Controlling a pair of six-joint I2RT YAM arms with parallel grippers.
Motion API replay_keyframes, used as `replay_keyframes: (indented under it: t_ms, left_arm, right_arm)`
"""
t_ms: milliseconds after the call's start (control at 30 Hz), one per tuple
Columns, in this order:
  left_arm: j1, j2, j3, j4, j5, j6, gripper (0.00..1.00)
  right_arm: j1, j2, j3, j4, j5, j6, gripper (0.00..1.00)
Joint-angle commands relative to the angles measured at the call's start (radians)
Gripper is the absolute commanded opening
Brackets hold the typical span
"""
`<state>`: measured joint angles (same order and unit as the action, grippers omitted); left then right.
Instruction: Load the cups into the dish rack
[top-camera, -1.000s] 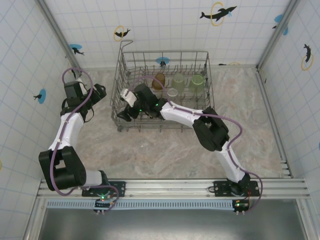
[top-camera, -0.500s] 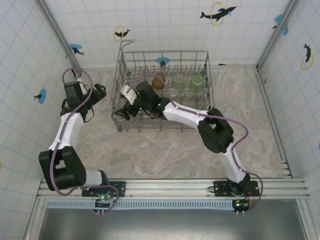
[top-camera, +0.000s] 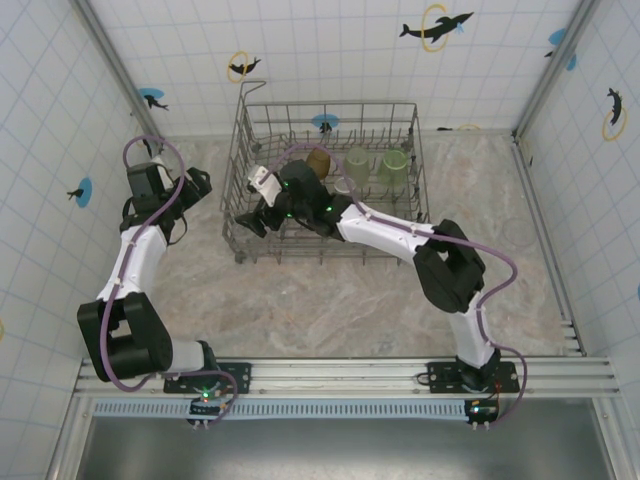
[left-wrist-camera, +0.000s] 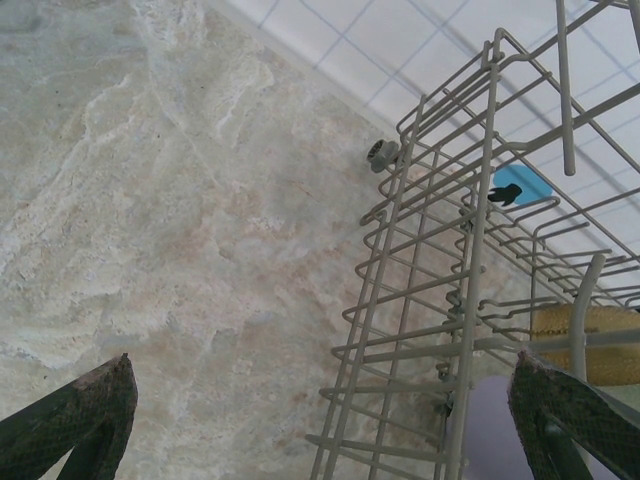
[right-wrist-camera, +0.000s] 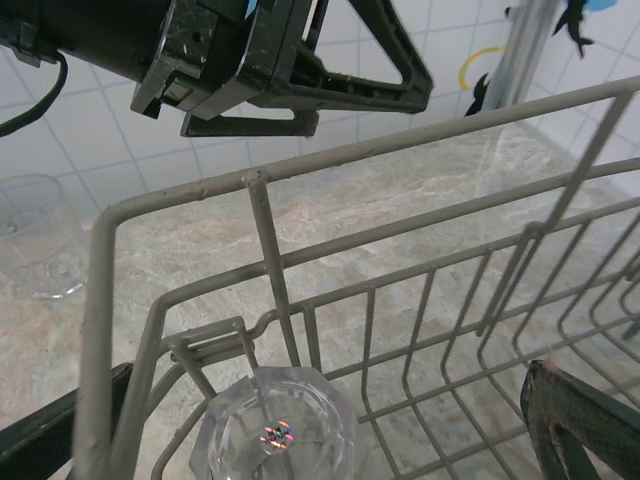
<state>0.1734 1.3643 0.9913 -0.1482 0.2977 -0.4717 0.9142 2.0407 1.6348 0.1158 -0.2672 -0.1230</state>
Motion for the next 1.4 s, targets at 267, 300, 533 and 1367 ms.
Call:
replay_keyframes:
  t_ms: [267,300,533,1367]
  left_arm:
    - [0.011,-0.004,-0.006,-0.003,-0.048,-0.004,0.98]
    - [0.01,-0.004,-0.006,-0.011,-0.057,-0.004,0.98]
    - [0.011,-0.004,-0.001,-0.039,-0.16,0.001,0.98]
    - [0.01,-0.093,0.032,-0.529,-0.65,-0.072,0.98]
  right_arm:
    - [-0.003,-0.293,-0.282,0.086,0.147,0.008,0.99]
    - [-0.004,-0.315,-0.302,0.082,0.164,0.011,0.99]
    - [-0.004,-0.487,-0.48,0.095,0.25,0.048,0.99]
    - [-0.022,-0.908,-0.76,-0.146,0.431,0.292,0.99]
